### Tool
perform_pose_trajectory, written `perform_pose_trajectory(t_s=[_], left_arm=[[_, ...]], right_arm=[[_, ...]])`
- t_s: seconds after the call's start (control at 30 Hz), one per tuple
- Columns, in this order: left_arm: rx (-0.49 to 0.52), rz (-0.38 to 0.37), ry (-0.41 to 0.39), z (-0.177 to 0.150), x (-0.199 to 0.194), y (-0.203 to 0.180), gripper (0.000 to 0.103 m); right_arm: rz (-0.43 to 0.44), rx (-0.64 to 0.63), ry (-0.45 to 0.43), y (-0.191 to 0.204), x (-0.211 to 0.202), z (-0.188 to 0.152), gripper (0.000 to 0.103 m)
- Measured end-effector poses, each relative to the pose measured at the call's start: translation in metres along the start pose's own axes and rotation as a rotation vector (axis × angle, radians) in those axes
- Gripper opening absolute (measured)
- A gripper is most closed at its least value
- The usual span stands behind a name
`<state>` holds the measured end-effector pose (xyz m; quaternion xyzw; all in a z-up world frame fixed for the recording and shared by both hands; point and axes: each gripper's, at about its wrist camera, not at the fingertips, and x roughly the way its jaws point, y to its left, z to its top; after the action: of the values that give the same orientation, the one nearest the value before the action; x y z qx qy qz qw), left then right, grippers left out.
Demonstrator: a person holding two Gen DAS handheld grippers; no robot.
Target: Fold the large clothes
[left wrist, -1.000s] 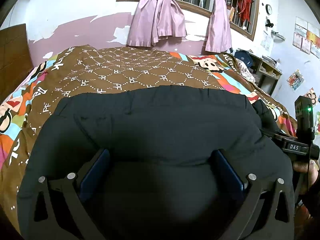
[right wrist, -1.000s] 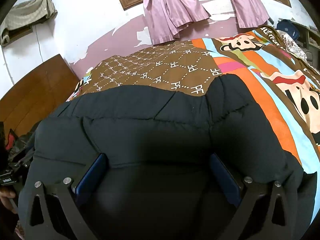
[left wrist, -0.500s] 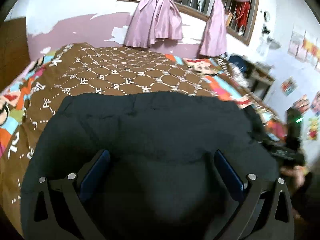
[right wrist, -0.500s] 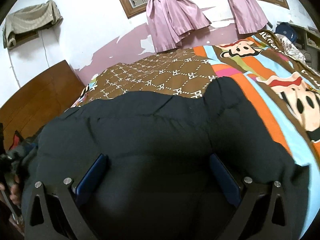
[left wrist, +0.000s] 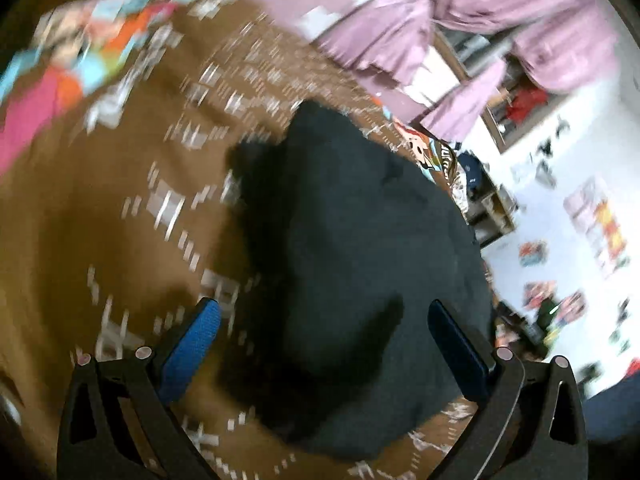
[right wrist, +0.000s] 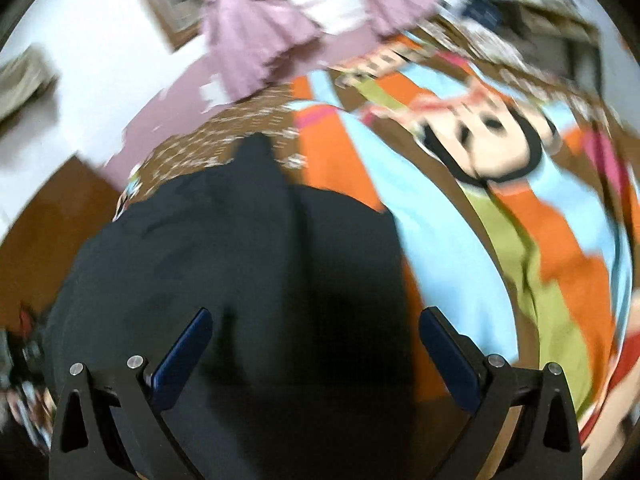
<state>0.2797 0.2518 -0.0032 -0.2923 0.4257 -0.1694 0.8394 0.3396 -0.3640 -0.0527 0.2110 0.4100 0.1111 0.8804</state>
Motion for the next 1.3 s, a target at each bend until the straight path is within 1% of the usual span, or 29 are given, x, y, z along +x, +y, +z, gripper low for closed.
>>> perform_pose_trajectory(t_s=[0.03,0.1,0.17,0.23,0.3,0.37,0.43,0.47,0.5,0.57,0.6,0.7,0.77,0.87,1.0,1.13,1.2,1.27,1.3], left_arm=[[-0.023,0.004,0.012,-0.001,0.000,0.005,0.102],[-0.021,0.014,0.046,-0.001,0.003,0.004,0.102],[0.012,0.012,0.062,0.002,0.007,-0.002,0.102],[0.049,0.025,0.079,0.005,0.014,-0.008,0.102],[0.079,0.045,0.110,0.010,0.031,-0.012,0.102],[0.083,0.009,0.113,0.018,0.042,-0.012,0.102],[0.070,-0.033,0.106,0.026,0.049,-0.010,0.102],[0.073,-0.060,0.107,0.032,0.054,-0.010,0.102],[0.077,-0.076,0.105,0.037,0.058,-0.008,0.102],[0.085,-0.117,0.107,0.047,0.067,-0.003,0.102],[0.091,-0.134,0.117,0.051,0.071,-0.001,0.102],[0.101,-0.178,0.142,0.055,0.078,0.007,0.102],[0.092,-0.198,0.171,0.060,0.084,0.010,0.102],[0.076,-0.196,0.204,0.070,0.087,0.010,0.102],[0.075,-0.199,0.219,0.076,0.088,0.008,0.102],[0.073,-0.177,0.220,0.080,0.087,0.007,0.102],[0.077,-0.173,0.209,0.075,0.086,0.007,0.102],[0.081,-0.179,0.208,0.074,0.085,0.011,0.102],[0.080,-0.183,0.205,0.073,0.084,0.012,0.101]], right_arm=[[0.010,0.033,0.011,-0.008,0.004,-0.001,0.103],[0.030,0.070,0.038,-0.021,0.011,-0.002,0.103],[0.058,0.097,0.064,-0.030,0.019,-0.003,0.103],[0.077,0.107,0.068,-0.034,0.021,-0.001,0.103],[0.097,0.097,0.081,-0.034,0.024,0.002,0.103],[0.121,0.082,0.094,-0.034,0.027,0.004,0.103],[0.169,0.055,0.106,-0.031,0.029,0.004,0.103],[0.214,0.028,0.124,-0.026,0.032,0.005,0.103],[0.240,0.008,0.145,-0.023,0.037,0.006,0.103],[0.266,-0.020,0.173,-0.018,0.043,0.005,0.103],[0.273,-0.021,0.183,-0.018,0.047,0.005,0.103],[0.296,0.032,0.185,-0.025,0.054,0.006,0.103],[0.292,0.036,0.181,-0.024,0.054,0.005,0.103],[0.281,0.031,0.179,-0.021,0.051,0.004,0.103],[0.282,0.026,0.170,-0.023,0.044,-0.002,0.103],[0.275,0.029,0.166,-0.017,0.048,0.002,0.102],[0.260,0.023,0.160,-0.013,0.046,0.001,0.098],[0.249,0.012,0.152,-0.009,0.042,0.000,0.086],[0.245,0.007,0.150,-0.006,0.040,-0.001,0.082]])
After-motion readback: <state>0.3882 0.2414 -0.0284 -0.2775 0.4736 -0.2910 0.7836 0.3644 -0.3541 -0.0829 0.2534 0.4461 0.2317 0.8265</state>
